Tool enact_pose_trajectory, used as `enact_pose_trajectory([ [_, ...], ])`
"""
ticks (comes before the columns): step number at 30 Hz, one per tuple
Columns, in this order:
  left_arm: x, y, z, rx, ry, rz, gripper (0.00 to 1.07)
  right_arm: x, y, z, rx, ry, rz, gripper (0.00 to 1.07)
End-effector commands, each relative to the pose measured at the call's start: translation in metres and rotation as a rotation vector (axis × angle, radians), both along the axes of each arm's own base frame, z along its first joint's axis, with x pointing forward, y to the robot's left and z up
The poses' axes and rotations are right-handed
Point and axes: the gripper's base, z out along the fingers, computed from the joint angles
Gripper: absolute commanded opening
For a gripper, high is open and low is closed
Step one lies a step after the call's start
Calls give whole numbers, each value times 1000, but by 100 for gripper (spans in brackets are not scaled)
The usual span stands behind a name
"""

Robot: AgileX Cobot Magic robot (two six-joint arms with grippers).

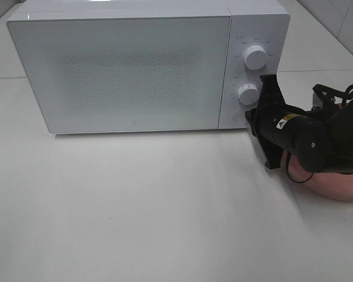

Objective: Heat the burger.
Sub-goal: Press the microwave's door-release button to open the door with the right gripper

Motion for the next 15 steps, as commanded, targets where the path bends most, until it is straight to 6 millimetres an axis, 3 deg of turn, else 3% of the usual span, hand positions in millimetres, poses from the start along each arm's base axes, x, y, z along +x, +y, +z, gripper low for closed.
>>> enact_pose_trajectory([
  [1, -2, 0, 0, -2, -25, 0, 0, 8, 1, 2, -22, -31, 2, 0],
  [15, -2, 0, 0, -2, -25, 0, 0, 18, 6, 1, -13, -90, 12, 0],
])
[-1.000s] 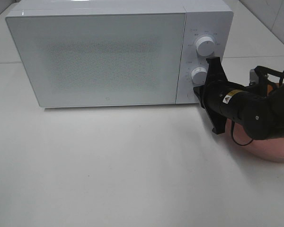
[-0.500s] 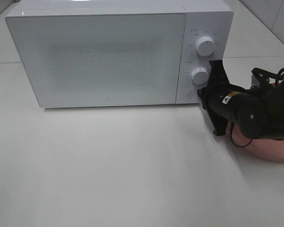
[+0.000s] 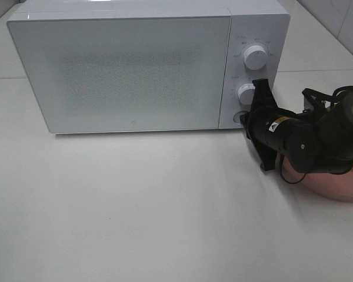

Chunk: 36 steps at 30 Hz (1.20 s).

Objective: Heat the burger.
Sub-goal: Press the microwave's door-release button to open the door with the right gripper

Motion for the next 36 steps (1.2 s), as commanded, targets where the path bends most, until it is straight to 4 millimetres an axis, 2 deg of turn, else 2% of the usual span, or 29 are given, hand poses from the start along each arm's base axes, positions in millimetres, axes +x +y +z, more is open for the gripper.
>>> enact_pose_trajectory([
  [1, -2, 0, 0, -2, -25, 0, 0, 10, 2, 14, 5, -113, 0, 0],
  [36, -2, 0, 0, -2, -25, 0, 0, 29, 8, 32, 29, -208, -13, 0],
])
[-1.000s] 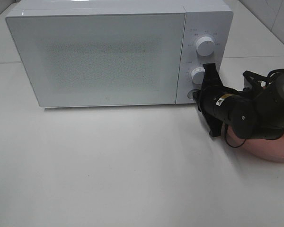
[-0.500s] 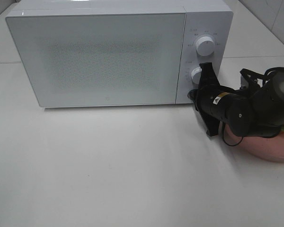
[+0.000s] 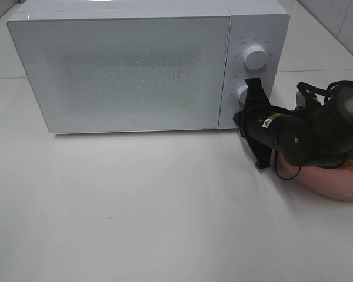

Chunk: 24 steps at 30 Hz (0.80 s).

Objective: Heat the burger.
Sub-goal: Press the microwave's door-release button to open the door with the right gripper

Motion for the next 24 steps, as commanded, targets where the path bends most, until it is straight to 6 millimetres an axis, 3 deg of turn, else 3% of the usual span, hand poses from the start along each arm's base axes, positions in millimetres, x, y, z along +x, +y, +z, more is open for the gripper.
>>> enact_pose_trajectory([
  [1, -2, 0, 0, -2, -25, 0, 0, 20, 0, 30, 38, -230, -34, 0],
  [24, -2, 0, 0, -2, -25, 0, 0, 26, 2, 41, 33, -308, -32, 0],
])
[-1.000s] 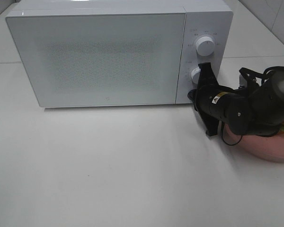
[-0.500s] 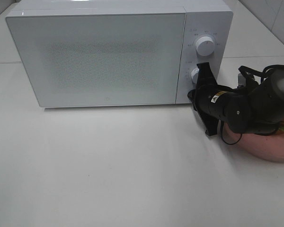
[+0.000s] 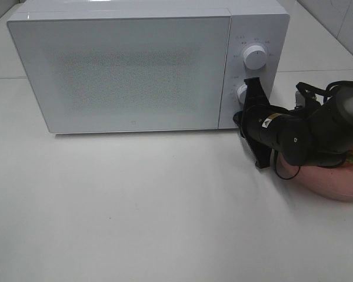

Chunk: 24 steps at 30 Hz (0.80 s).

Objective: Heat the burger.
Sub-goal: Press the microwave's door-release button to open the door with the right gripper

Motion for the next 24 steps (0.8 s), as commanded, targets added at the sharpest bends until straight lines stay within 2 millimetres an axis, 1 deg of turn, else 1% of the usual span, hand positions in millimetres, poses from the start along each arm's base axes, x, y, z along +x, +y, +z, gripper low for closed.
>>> enact_pose_trajectory([
  [1, -2, 0, 0, -2, -25, 0, 0, 24, 1, 41, 39, -302, -33, 0],
  [8, -2, 0, 0, -2, -25, 0, 0, 28, 3, 45, 46, -318, -34, 0],
  [15, -2, 0, 0, -2, -25, 0, 0, 24, 2, 46, 56, -299, -23, 0],
  [17, -2, 0, 0, -2, -25, 0, 0, 12, -1, 43, 49, -197, -12, 0],
  [20, -2, 0, 0, -2, -25, 0, 0, 8, -1, 42, 43, -176, -3, 0],
  [22, -2, 0, 0, -2, -25, 0, 0, -6, -4, 44, 20, -147, 36, 1],
  [24, -2, 0, 0, -2, -25, 0, 0, -9, -4, 45, 16, -146, 44, 2],
])
